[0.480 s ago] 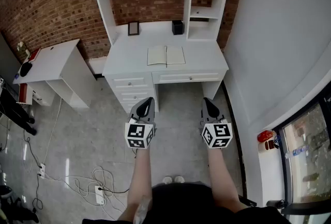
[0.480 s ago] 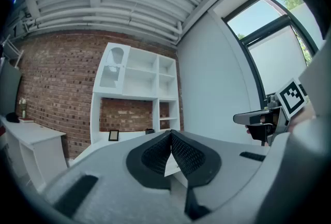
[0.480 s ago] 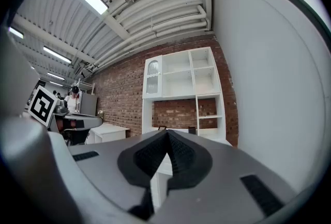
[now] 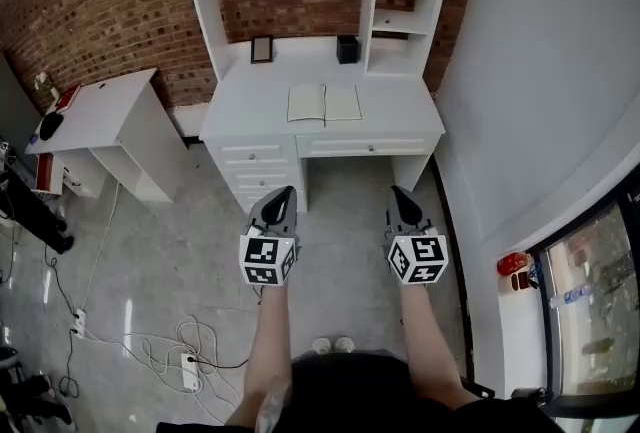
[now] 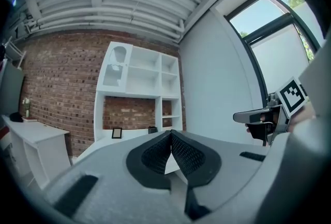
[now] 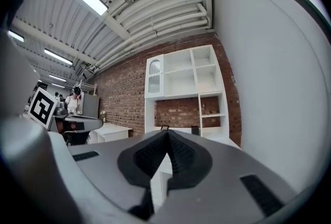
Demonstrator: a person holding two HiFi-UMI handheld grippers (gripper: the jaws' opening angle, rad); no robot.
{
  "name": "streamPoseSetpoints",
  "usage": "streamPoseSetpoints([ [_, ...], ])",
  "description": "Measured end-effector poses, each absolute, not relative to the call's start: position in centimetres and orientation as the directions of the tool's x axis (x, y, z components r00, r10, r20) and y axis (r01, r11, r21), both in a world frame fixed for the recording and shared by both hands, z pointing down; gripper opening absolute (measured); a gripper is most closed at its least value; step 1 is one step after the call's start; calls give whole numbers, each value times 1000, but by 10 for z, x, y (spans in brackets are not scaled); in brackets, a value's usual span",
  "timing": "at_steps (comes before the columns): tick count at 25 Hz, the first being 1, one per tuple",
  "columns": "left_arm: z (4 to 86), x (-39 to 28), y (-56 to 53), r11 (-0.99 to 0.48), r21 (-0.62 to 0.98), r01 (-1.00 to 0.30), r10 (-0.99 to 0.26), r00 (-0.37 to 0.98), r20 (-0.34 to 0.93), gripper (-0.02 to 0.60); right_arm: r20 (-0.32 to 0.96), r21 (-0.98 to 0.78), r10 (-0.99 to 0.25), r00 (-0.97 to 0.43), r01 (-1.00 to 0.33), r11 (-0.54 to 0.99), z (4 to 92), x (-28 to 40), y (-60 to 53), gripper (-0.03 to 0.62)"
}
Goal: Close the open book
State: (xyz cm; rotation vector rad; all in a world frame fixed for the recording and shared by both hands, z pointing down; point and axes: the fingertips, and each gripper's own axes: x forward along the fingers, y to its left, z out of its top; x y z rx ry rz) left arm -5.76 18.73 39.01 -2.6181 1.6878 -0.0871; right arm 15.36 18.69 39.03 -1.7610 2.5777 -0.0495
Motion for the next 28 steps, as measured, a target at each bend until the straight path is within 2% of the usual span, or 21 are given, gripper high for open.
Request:
streamPoseSetpoints([
  [28,412,-87,170,-447,-9,-894,-893,446,53,8,10,-85,-937,-349,-934,347,409,127,180,-2],
])
